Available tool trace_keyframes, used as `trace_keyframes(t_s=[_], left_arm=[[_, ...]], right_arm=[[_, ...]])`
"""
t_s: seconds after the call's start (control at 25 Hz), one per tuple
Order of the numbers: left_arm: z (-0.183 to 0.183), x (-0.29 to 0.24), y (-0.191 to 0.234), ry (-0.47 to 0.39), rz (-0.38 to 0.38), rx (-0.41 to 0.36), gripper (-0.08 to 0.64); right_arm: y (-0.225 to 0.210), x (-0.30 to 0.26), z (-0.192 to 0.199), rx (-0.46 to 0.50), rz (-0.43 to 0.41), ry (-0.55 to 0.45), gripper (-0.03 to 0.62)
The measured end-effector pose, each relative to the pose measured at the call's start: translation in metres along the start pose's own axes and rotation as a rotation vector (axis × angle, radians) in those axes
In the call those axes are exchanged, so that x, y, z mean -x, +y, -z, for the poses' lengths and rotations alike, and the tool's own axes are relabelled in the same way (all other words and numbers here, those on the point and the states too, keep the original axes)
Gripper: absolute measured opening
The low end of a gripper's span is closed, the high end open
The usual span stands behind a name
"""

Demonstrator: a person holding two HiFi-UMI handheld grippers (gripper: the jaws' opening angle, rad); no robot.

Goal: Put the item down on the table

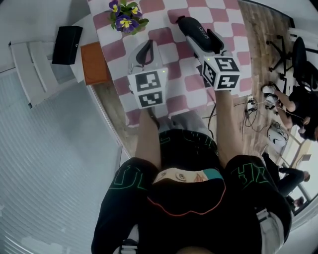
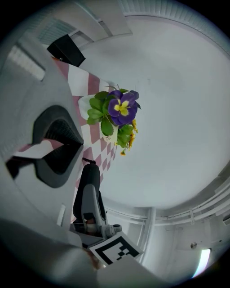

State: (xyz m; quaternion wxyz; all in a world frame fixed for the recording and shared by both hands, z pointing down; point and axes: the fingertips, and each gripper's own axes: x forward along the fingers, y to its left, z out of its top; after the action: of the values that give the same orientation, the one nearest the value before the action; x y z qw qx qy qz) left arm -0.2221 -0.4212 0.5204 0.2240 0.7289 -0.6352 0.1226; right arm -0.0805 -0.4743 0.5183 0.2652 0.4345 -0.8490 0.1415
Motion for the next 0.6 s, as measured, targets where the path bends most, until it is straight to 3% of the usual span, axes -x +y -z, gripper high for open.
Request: trace_keyframes(t_s=[0.36,0.6], left_arm=[[0.002,-0.008,-0.036,-0.001,0.064,-0.017,0.008],[0.013,-0.004,-0.046,0.017,0.054,-0.003,0.008]], right_arm=[[-0.002,0.020,0.031,0.022,0.014,0.041,0.316],[0.002,0.020,0.046,0.033,-0.018,0.029,0.316]])
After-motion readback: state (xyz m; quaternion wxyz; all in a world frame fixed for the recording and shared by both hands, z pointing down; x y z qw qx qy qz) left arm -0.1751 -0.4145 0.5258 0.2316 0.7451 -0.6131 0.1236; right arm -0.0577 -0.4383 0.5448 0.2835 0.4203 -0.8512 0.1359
